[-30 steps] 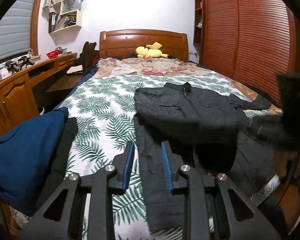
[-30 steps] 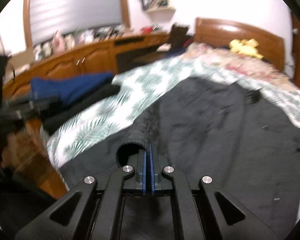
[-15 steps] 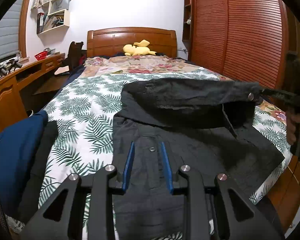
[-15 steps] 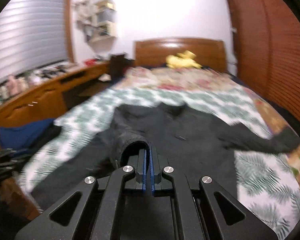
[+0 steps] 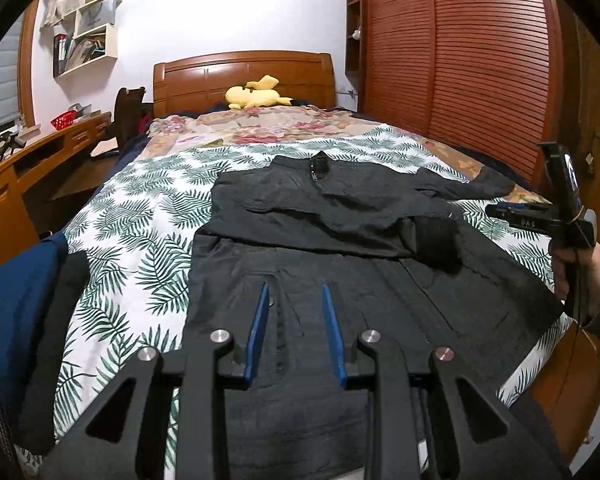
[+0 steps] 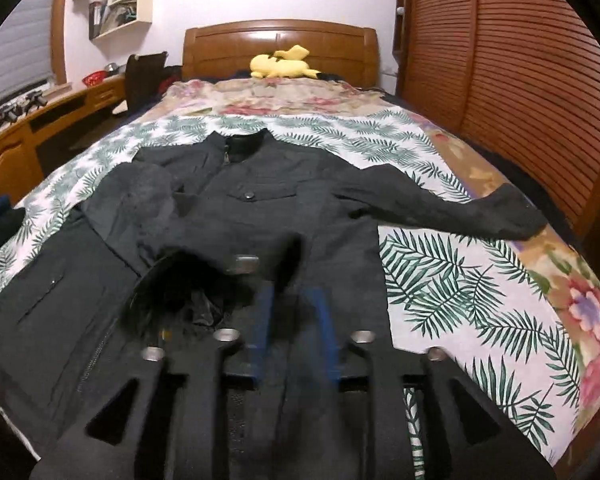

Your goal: Fold large clothes

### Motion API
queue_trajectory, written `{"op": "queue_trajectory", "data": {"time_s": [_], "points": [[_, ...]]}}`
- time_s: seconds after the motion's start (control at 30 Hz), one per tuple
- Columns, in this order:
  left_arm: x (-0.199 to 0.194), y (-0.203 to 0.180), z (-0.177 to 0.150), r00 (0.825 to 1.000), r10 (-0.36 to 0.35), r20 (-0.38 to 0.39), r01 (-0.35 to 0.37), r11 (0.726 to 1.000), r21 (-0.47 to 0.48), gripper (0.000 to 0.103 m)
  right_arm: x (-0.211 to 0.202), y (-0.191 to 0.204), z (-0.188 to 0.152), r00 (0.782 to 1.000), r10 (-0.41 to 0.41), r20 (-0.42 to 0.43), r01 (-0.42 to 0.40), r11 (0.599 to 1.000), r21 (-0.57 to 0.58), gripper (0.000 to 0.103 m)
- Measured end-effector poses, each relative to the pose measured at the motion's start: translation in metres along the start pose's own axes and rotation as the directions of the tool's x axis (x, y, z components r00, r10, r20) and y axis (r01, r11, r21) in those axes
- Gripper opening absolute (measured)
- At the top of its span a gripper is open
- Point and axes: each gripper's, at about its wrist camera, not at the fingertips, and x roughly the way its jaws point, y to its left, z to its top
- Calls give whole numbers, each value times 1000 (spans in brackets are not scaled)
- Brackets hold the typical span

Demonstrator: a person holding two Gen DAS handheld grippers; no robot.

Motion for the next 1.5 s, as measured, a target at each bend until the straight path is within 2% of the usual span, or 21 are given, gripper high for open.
{"op": "queue_trajectory", "data": {"time_s": [0.07,0.23,0.5,0.67,0.83,0.93,1.07,1.23,1.33,1.5], "points": [[2,-4,1,1000,-2,-3,2,1000,3,25,-2,-2,-2,1000,21,16,-20,1000,-3,47],[11,-13,0,1000,-6,-15,6,1000,8,25,12,9,-7,997,78,-19,-78,996,-52,50],[27,-28,-4,999,23,-42,-22,999,25,25,62,11,-23,980,154,-123,-167,981,-100,50],[33,-38,-9,995,43,-89,-40,999,38,25,89,6,-39,959,189,-212,-207,976,-63,51],[36,-47,-7,990,80,-112,-77,996,34,25,86,5,-44,960,205,-191,-221,973,-62,52],[37,-52,2,991,66,-116,-67,998,-6,25,84,0,-45,957,230,-176,-241,970,-39,52],[46,-64,16,993,55,-108,-56,998,-10,25,81,-6,-44,955,258,-147,-263,965,-12,52],[79,-82,37,996,30,-79,-28,999,25,25,77,-6,-44,957,262,-122,-265,964,-7,52],[107,-90,47,998,-14,-63,15,1000,22,25,77,-5,-44,958,263,-117,-265,964,-8,52],[150,-98,56,999,-33,-39,33,999,9,25,75,-5,-45,959,258,-116,-262,965,-12,52]]}}
